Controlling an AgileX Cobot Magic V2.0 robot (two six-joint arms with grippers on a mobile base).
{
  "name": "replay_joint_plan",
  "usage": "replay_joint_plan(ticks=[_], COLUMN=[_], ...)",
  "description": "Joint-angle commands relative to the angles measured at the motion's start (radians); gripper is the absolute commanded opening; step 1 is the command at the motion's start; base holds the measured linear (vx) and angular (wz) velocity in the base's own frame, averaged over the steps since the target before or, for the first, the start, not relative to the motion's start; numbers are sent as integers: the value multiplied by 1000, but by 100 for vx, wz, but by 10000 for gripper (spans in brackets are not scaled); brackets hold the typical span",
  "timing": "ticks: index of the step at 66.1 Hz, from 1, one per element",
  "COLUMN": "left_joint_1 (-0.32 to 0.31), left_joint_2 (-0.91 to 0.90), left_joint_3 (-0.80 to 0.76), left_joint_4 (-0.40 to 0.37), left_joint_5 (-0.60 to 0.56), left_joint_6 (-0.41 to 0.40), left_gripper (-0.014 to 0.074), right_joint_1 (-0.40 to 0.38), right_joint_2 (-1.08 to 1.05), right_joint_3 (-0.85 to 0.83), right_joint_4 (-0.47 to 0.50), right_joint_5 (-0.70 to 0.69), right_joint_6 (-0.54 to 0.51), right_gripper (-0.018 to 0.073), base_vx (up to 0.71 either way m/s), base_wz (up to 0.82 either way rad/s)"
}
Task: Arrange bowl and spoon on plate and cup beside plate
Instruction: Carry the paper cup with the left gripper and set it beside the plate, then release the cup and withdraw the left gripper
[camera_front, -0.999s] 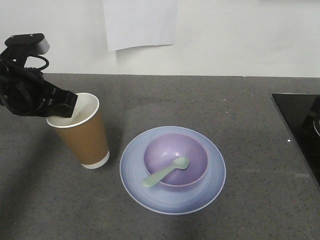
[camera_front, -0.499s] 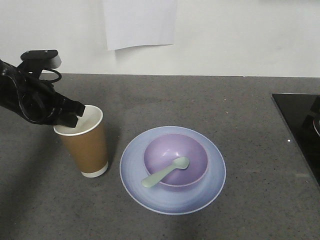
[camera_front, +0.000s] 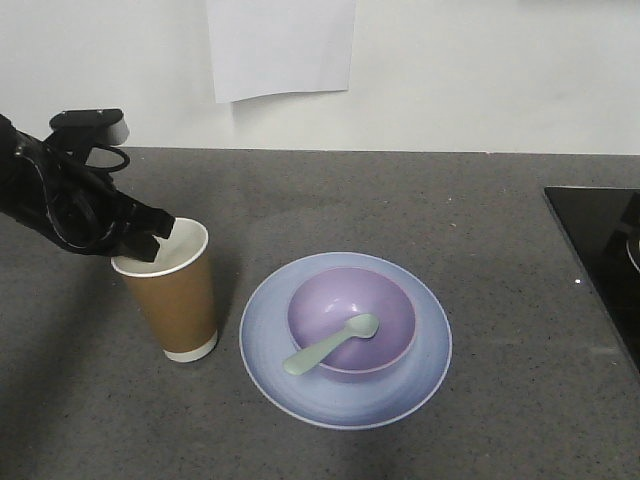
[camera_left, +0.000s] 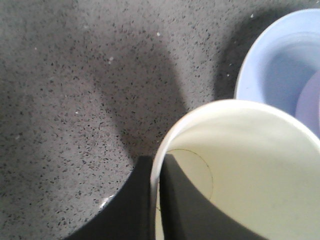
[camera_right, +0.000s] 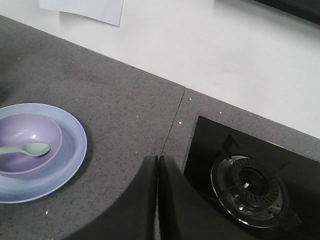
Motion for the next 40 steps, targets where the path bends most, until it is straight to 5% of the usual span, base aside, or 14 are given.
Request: replay_joint_plan(ticks=[1, 40], left_joint_1=[-4, -4], left_joint_2=[-19, -11], left_joint_3=[-24, -26], left_joint_4=[-33, -33], left_joint_5=[-16, 16], left_joint_6=[-5, 3], left_gripper=[-7, 47], right_joint_1=[-6, -6], right_joint_2=[7, 7], right_joint_3=[-16, -16], right_joint_4=[-15, -17], right_joint_5=[-17, -16], right_joint_6=[1, 1], right_gripper=[-5, -5], base_vx=[0, 0], base_wz=[0, 0])
